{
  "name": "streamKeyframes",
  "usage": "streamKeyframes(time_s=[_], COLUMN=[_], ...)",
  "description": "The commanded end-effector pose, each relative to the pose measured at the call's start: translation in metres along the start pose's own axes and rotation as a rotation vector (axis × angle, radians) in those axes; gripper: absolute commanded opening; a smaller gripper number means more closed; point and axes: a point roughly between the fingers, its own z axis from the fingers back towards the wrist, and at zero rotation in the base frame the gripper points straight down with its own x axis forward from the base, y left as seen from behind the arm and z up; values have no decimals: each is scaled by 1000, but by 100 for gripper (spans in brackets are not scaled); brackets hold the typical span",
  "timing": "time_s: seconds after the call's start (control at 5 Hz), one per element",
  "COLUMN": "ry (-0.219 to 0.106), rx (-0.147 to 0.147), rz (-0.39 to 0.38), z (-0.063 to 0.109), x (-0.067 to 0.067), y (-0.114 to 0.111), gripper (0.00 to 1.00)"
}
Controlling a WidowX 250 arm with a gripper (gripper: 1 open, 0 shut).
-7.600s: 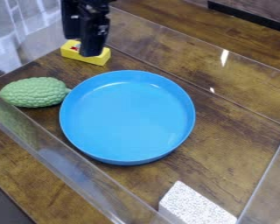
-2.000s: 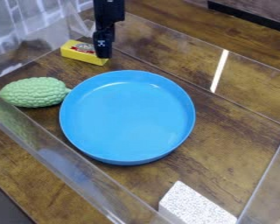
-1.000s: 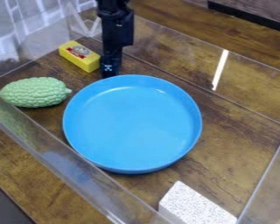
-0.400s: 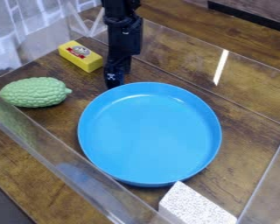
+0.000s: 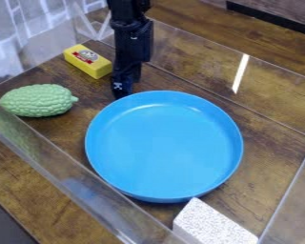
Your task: Put the white object in the blue tray
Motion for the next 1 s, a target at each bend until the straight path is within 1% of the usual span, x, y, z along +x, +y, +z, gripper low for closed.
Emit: streamKeyframes(time_s=[0.0,0.4,0.6,0.8], ry=[-21,-16,-13,-11], rx=[59,53,50,44], rz=[-23,34,57,58], z=[23,23,20,15], x=[14,6,7,5], y=[2,6,15,15], gripper=[100,100,100,100])
